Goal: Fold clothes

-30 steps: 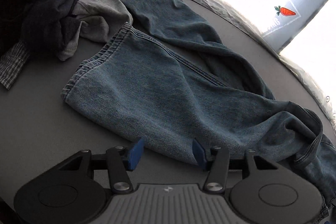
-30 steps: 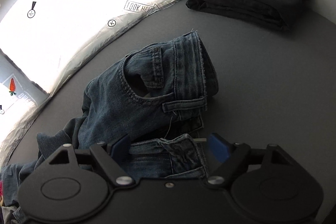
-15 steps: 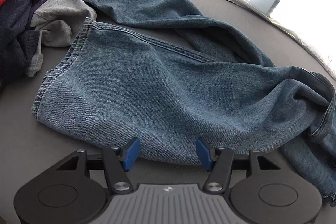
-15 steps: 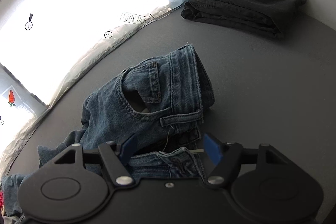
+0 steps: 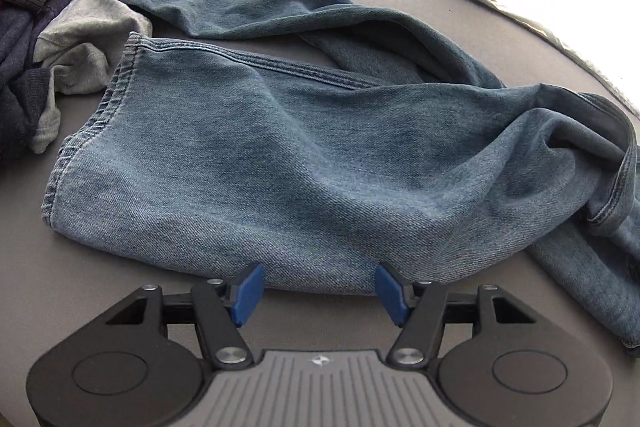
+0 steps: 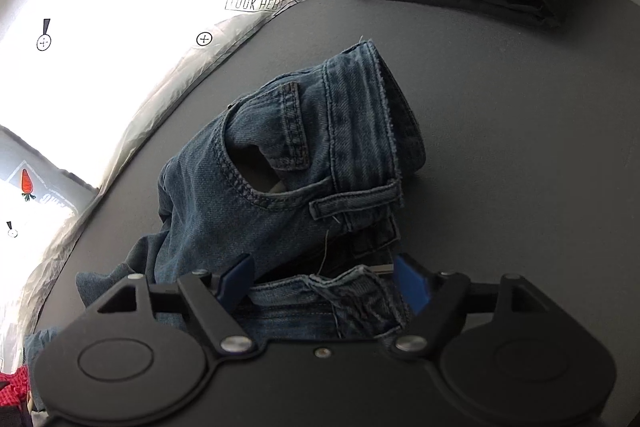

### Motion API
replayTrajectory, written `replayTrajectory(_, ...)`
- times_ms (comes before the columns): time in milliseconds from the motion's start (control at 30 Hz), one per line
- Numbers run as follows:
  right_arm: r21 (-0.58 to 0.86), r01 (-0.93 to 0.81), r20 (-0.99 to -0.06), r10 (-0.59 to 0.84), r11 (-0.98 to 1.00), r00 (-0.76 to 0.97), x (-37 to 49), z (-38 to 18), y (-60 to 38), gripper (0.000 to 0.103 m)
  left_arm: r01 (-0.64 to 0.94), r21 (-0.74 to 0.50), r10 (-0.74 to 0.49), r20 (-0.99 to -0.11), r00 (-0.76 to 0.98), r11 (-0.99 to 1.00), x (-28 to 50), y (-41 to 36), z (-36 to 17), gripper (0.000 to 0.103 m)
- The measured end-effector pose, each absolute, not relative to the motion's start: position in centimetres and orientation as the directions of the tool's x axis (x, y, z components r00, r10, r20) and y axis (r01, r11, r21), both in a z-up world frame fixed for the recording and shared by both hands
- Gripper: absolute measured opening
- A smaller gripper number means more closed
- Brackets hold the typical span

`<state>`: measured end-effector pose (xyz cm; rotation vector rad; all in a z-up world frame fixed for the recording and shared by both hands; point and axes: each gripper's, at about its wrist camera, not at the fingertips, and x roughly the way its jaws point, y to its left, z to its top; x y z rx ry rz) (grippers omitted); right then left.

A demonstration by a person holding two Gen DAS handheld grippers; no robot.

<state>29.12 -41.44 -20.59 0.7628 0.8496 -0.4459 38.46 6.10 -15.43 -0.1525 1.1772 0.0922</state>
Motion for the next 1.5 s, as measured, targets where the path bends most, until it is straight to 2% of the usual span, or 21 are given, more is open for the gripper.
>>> replayTrajectory(233, 0.386, 0.595, -0.803, -0.061, 0.705, 0.592, 29.5, -20.5, -39.8, 0.079, 0.057, -0.003, -0.025, -0.921, 0.390, 0.998, 38.4, 2.3, -15.3, 0.073)
replayTrajectory(367, 0.339, 0.568, -0.806, -0.081, 0.750, 0.587, 30.0, -20.4, -39.3, 0.079, 0.114, 0.042, -0.006, -0.920, 0.393, 0.993, 38.5, 0.9, -15.8, 0.073)
replayTrajectory(567, 0.299, 0.512, -0.793, -0.088, 0.805, 0.602, 30.6, -20.0, -38.4, 0.079, 0.109, 0.115, 0.060, -0.909, 0.412, 0.987, 39.1, 0.3, -16.7, 0.073)
replayTrajectory(1033, 0.419, 0.404, -0.711, 0.018, 0.813, 0.703, 31.5, -18.7, -37.3, 0.082, -0.015, 0.105, 0.100, -0.890, 0.445, 0.994, 39.8, 2.2, -16.7, 0.072)
replayTrajectory(1133, 0.447, 0.365, -0.699, 0.064, 0.816, 0.713, 31.6, -18.7, -37.0, 0.086, -0.021, 0.100, 0.098, -0.881, 0.463, 0.995, 39.8, 2.2, -16.6, 0.066)
replayTrajectory(1200, 0.445, 0.378, -0.727, 0.080, 0.812, 0.682, 32.0, -19.3, -36.9, 0.086, -0.034, 0.097, 0.101, -0.874, 0.476, 0.995, 39.9, 2.4, -16.5, 0.052)
replayTrajectory(1233, 0.460, 0.377, -0.728, 0.099, 0.804, 0.678, 32.1, -19.6, -37.0, 0.086, -0.041, 0.095, 0.103, -0.870, 0.483, 0.995, 40.0, 2.5, -16.4, 0.049)
replayTrajectory(1300, 0.545, 0.379, -0.705, 0.165, 0.748, 0.690, 31.9, -20.2, -37.8, 0.086, -0.056, 0.080, 0.097, -0.855, 0.510, 0.995, 40.0, 2.8, -15.7, 0.035)
replayTrajectory(1367, 0.636, 0.374, -0.661, 0.226, 0.675, 0.716, 31.7, -20.4, -38.5, 0.086, -0.069, 0.085, 0.109, -0.828, 0.550, 0.994, 40.0, 3.0, -14.7, 0.027)
replayTrajectory(1500, 0.745, 0.332, -0.564, 0.281, 0.578, 0.777, 31.3, -20.2, -39.3, 0.086, -0.092, 0.105, 0.139, -0.769, 0.623, 0.990, 40.3, 3.3, -12.2, 0.023)
